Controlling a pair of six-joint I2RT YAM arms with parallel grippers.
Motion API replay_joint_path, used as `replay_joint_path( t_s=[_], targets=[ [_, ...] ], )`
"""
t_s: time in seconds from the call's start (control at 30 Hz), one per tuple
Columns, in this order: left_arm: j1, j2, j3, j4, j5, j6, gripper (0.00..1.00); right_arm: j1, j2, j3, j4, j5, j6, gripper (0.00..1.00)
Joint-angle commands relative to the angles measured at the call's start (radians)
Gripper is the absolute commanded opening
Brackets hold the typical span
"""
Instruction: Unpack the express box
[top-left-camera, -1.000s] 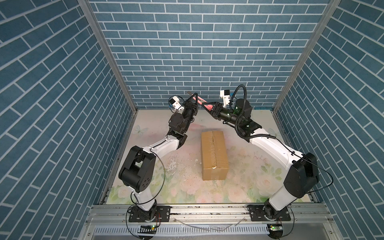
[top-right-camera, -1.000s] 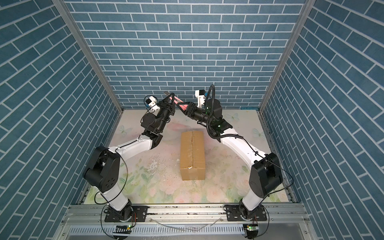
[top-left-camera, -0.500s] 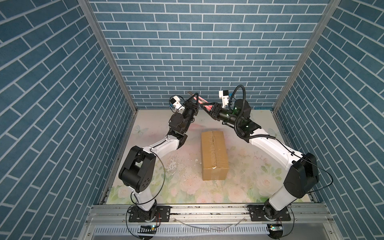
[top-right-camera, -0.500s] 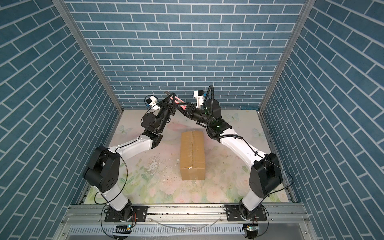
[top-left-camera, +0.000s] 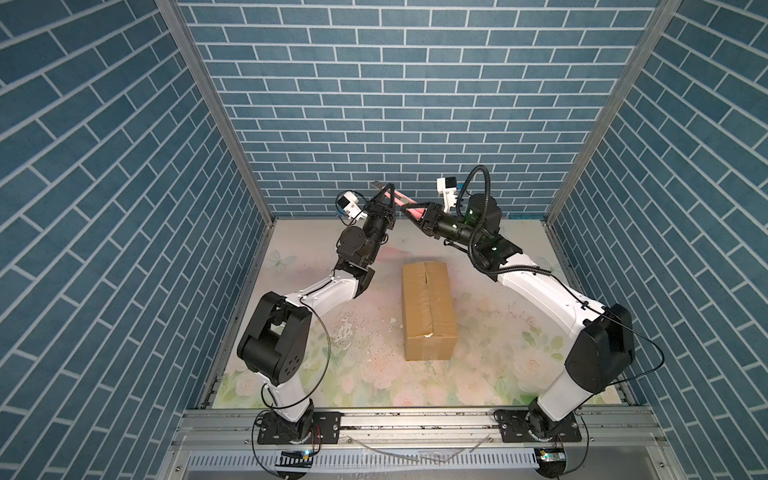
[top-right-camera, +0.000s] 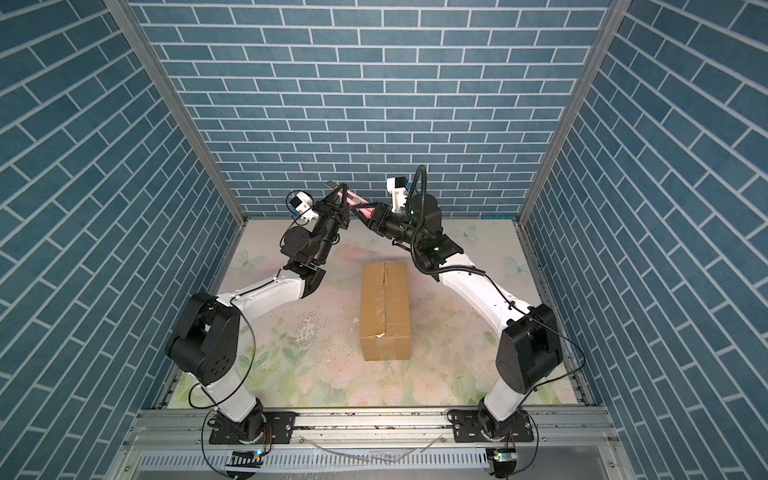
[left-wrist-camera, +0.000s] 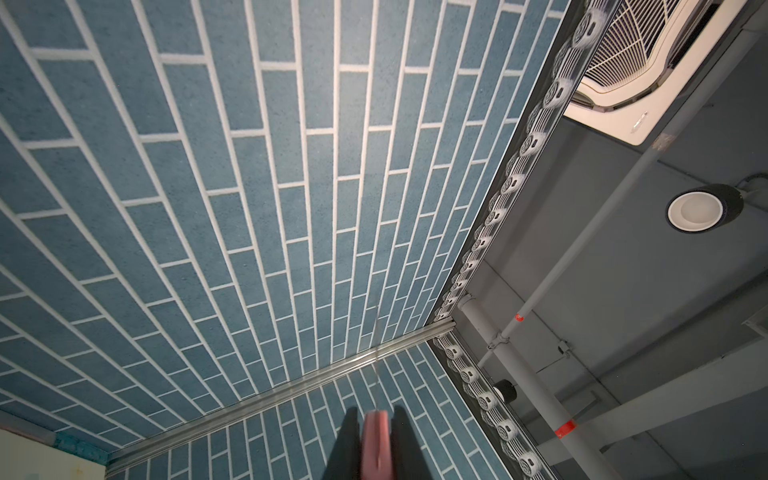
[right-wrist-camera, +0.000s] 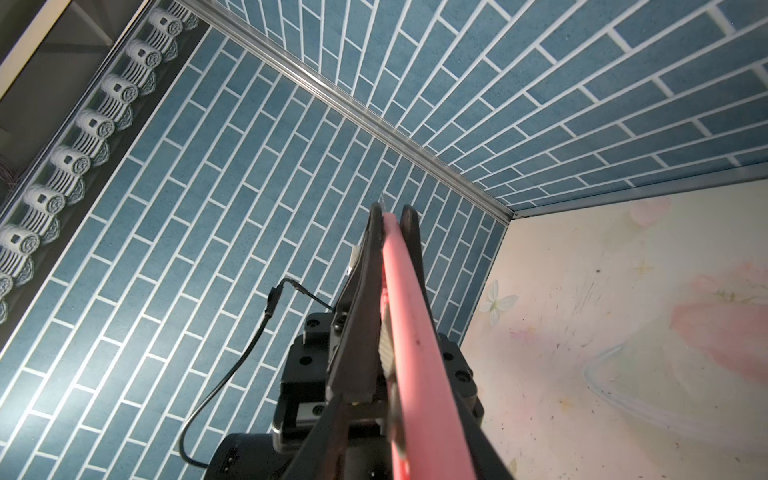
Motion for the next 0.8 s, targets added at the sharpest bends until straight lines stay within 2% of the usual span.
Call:
replay_joint_path(
  t_s=[0.0,0.2,0.3,0.47,0.77],
  targets=[
    [-0.041,0.017,-0.008,0.014,0.079,0.005,0.00,0.003,0.021,0.073,0.042,-0.002,-0.007,0.36],
    [-0.049,0.025,-0.011,0.017,0.080,0.001,0.00,0.005,0.030,0.088,0.043,0.000,-0.005,0.26],
    [-0.051,0.023,-0.014,0.018,0.080,0.001,0.00,0.004,0.029,0.089,0.039,0.001,-0.008,0.14],
    [-0.050,0.024,-0.018,0.017,0.080,0.001,0.00,0.004,0.025,0.086,0.038,0.004,-0.011,0.01],
    [-0.050,0.021,-0.039,0.022,0.077,-0.002,0.00,0.005,0.024,0.087,0.038,-0.001,-0.015,0.00]
  ],
)
